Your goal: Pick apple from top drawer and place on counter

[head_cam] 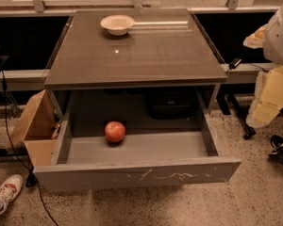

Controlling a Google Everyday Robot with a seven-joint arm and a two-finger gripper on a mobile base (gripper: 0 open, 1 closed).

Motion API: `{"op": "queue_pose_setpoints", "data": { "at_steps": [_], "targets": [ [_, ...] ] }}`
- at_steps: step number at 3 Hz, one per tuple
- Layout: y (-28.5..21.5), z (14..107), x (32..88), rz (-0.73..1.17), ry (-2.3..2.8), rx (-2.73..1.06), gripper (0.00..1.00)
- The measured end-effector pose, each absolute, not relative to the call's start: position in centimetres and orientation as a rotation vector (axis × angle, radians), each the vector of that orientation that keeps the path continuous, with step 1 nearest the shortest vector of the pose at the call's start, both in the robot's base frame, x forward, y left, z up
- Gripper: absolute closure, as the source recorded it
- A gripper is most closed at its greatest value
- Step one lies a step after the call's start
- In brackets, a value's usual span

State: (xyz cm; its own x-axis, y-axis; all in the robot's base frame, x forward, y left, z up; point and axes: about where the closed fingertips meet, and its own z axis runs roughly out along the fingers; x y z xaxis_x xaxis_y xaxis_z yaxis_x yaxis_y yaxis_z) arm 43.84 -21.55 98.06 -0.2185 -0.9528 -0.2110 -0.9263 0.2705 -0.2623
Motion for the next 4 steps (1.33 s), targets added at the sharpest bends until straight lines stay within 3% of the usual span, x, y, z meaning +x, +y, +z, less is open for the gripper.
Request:
{"op": "queue_pose_setpoints", "data": {
  "at_steps": [2, 4],
  "targets": [
    [-20.3, 96.4, 44.9, -0.029, 2.233, -1.649, 0.0],
    [-12.4, 88.2, 47.0, 0.324, 2.241, -1.364, 0.0]
  ]
}}
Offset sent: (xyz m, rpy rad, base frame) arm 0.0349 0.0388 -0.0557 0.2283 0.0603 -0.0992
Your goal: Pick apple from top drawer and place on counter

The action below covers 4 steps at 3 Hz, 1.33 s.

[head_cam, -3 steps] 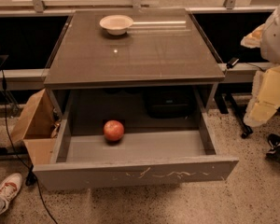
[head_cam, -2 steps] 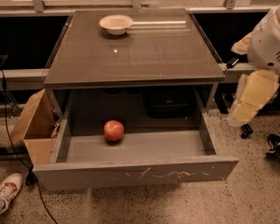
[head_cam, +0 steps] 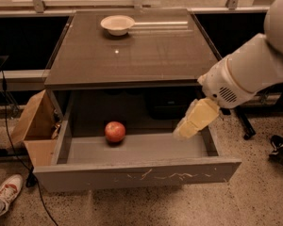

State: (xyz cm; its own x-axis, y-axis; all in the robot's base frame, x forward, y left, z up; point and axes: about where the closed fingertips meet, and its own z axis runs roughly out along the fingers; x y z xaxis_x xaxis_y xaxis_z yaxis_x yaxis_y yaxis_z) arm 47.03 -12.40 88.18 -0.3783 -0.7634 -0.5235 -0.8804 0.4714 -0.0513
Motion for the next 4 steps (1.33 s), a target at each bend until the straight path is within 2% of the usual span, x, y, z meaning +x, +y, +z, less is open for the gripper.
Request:
{"op": "queue_pose_setpoints", "data": {
  "at_steps": [1, 3, 4],
  "targets": [
    [-8.0, 85.0, 48.3, 0.477, 2.191, -1.242, 0.0],
    [-7.6, 86.1, 50.1, 0.44, 2.144, -1.189, 0.0],
    [-5.1, 81.3, 49.7, 0.52, 2.177, -1.258, 0.0]
  ]
}}
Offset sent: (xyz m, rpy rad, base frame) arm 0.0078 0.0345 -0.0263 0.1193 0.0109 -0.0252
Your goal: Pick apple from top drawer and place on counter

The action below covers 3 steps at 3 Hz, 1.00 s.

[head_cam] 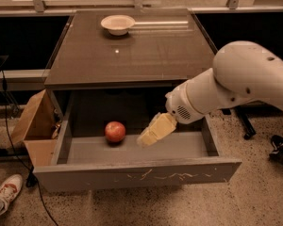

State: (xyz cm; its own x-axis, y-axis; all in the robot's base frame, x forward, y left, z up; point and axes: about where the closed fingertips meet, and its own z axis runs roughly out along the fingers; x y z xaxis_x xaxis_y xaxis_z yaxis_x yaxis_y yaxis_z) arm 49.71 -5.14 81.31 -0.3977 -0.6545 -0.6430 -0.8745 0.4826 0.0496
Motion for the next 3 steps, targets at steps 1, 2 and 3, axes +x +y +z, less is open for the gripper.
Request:
{"op": "queue_pose_setpoints", "data": {
  "at_steps": [1, 2, 3],
  "targets": [
    [-1.0, 75.6, 49.1, 0.599, 2.182, -1.359, 0.0],
    [2.0, 71.4, 50.0, 0.629, 2.186, -1.393, 0.0],
    [3.7, 68.5, 52.3, 0.66, 2.203, -1.356, 0.0]
  ]
}}
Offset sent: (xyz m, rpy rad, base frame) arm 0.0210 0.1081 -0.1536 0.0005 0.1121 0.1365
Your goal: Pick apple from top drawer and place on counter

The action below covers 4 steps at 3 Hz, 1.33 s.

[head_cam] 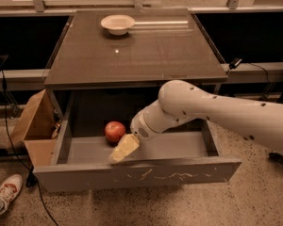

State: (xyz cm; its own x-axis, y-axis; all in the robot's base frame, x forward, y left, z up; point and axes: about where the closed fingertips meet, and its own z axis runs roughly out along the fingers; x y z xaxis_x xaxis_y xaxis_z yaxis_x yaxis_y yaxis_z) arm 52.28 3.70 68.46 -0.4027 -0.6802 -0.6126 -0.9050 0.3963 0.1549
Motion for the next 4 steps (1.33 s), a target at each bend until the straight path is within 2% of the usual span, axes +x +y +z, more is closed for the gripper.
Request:
{"op": "queue_pose_setpoints", "data": {
  "at_steps": [1, 2, 4],
  "targets": [
    [4.2, 66.8, 54.4, 0.718, 2.23, -1.289, 0.0],
    [6.4, 65.5, 56.2, 0.684, 2.209, -1.303, 0.0],
    [6.8, 65.1, 56.4, 0.664, 2.216, -1.306, 0.0]
  ]
}}
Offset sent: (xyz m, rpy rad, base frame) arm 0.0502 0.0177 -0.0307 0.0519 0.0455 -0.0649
